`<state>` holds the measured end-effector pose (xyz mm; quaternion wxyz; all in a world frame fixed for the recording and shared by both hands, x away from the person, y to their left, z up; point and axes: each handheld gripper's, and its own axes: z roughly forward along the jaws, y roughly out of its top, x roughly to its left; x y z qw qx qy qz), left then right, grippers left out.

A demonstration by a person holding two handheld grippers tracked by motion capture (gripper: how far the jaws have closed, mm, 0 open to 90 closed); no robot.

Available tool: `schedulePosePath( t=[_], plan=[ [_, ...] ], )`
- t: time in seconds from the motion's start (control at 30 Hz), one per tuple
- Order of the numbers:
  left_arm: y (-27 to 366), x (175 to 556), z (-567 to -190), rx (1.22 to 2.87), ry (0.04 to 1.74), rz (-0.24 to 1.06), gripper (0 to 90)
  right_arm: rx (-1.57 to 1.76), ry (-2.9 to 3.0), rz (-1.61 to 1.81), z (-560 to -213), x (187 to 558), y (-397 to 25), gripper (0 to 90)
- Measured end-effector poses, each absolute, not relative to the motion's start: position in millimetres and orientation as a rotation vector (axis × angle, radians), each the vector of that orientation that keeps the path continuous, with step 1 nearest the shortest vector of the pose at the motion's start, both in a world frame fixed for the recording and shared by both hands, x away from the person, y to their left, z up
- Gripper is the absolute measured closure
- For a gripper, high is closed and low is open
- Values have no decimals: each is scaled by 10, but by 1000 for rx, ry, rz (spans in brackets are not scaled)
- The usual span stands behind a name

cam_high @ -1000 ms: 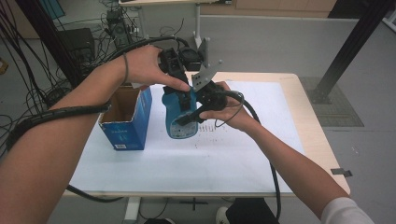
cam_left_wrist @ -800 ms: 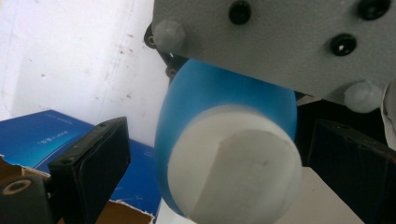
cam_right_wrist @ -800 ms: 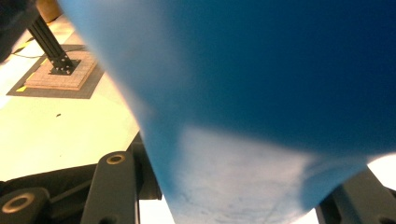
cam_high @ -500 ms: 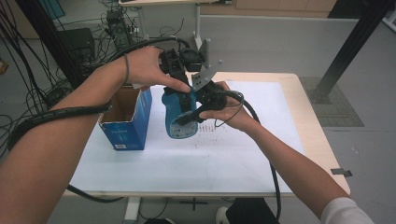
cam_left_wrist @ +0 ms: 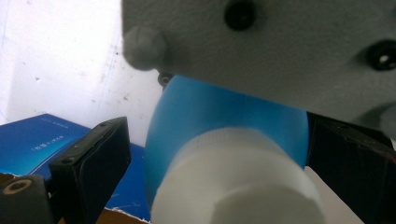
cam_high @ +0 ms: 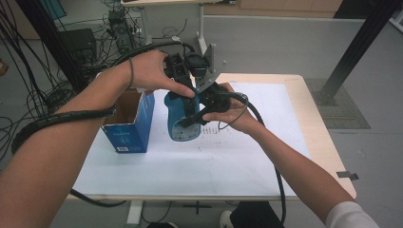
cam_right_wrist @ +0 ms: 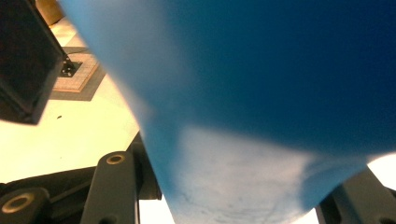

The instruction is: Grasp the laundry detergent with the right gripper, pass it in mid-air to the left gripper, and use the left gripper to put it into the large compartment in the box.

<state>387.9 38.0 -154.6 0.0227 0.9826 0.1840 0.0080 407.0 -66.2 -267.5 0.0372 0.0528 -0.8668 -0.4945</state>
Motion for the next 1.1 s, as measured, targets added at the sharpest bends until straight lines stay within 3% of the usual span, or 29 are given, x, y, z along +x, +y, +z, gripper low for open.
schedulePosePath(
  t=[1.1],
  plan=[
    [343, 3847, -1532, 3046, 559, 50, 69, 152, -2663, -1511, -2665, 4027, -671, 444]
  ],
)
